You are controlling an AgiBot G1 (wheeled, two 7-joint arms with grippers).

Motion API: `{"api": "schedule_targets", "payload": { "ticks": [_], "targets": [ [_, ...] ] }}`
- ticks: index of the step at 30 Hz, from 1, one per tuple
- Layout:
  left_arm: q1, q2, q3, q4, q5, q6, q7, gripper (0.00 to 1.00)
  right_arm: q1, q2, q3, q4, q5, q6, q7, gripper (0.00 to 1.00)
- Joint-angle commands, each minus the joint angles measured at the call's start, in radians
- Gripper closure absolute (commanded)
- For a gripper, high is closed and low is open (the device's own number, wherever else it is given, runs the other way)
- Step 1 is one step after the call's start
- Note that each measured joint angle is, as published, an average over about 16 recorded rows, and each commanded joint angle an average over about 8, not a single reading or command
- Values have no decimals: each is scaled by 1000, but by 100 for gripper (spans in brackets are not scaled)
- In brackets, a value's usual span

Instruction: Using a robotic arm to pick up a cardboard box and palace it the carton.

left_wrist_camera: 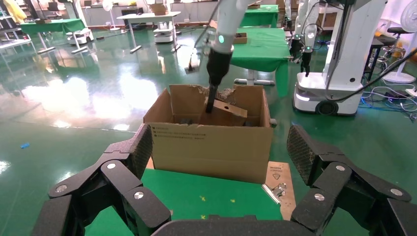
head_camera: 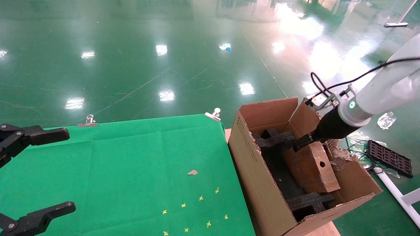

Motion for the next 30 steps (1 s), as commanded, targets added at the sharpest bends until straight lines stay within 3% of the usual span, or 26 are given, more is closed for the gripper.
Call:
{"api": "schedule_targets", "payload": {
  "ticks": [1,9,14,21,27,30],
  "targets": [
    [0,0,0,0,0,0,0,0,-31,1,6,3,9,20,-7,0],
    [0,0,1,0,0,0,0,0,-150,-5,34,20,48,158,-90,0],
    [0,0,1,0,-1,0,0,0,-162,1,47,25,66,184,-150,0],
    [0,0,1,0,-1,-1,1,0,-59,32,66,33,90,103,-226,0],
    [0,-1,1,0,-1,-1,1,0,39,97,120,86,165,-21,-367,0],
    [0,-1,1,0,-1,-1,1,0,60,121,142,101,194,-47,-420,0]
  ]
}}
